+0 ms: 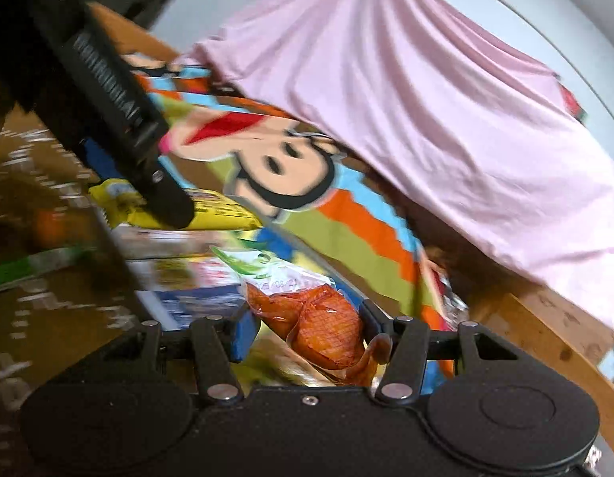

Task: Organize snacks
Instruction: 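Carry the wafer and jerky pack over the tray and lower them in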

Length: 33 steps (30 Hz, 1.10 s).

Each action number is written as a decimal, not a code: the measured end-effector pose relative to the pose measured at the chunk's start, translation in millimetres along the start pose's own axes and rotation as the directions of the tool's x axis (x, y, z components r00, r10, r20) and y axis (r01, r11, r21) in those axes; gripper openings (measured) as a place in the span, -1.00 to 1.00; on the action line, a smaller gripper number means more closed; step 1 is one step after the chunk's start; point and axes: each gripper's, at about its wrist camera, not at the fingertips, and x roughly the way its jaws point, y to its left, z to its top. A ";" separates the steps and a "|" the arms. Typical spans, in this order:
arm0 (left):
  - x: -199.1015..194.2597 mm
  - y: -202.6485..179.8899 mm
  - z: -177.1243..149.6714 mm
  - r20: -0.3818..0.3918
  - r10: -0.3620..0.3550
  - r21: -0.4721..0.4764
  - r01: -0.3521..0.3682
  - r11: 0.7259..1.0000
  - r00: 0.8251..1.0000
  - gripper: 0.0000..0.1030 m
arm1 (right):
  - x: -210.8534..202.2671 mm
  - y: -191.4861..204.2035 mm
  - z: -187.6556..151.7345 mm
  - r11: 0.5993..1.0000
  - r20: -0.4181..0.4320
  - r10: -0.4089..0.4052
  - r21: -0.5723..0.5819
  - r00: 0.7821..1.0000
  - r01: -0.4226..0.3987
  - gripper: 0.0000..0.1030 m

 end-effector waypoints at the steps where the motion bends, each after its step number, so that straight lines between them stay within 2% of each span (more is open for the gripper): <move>1: 12.6 -4.6 4.7 -0.001 0.004 0.013 -0.004 1.000 1.000 0.00 | 5.2 -8.3 -3.0 0.999 -0.008 -0.017 0.030 1.000 0.017 0.09; 6: 63.1 -26.2 11.0 0.002 0.000 0.045 0.000 0.999 1.000 0.00 | 25.7 -41.6 -22.8 0.985 -0.046 -0.038 0.168 0.998 0.045 0.09; 11: 99.5 -40.8 8.9 -0.002 0.025 0.038 -0.025 0.999 1.000 0.00 | 31.3 -55.6 -43.1 0.962 -0.073 0.017 0.274 0.997 0.004 0.10; 17: 115.6 -43.3 -1.4 -0.018 0.097 0.053 -0.096 0.994 0.995 0.00 | 28.2 -57.5 -56.6 0.941 -0.067 0.091 0.334 0.994 -0.064 0.12; 22: 118.6 -47.2 -6.3 -0.010 0.116 0.088 -0.114 0.990 0.993 0.01 | 29.5 -57.5 -57.7 0.931 -0.068 0.126 0.352 0.990 -0.094 0.15; 26: 117.2 -49.2 -6.2 -0.020 0.105 0.099 -0.103 0.990 0.994 0.03 | 29.0 -58.4 -58.5 0.929 -0.075 0.122 0.359 0.990 -0.088 0.31; 31: 106.7 -45.2 -4.1 -0.030 0.101 0.060 -0.100 0.993 0.994 0.39 | 26.6 -57.0 -57.9 0.932 -0.079 0.119 0.353 0.990 -0.084 0.58; 33: 101.8 -44.3 -2.8 -0.025 0.103 0.052 -0.102 0.993 0.994 0.43 | 25.7 -57.0 -57.9 0.931 -0.080 0.118 0.354 0.990 -0.083 0.67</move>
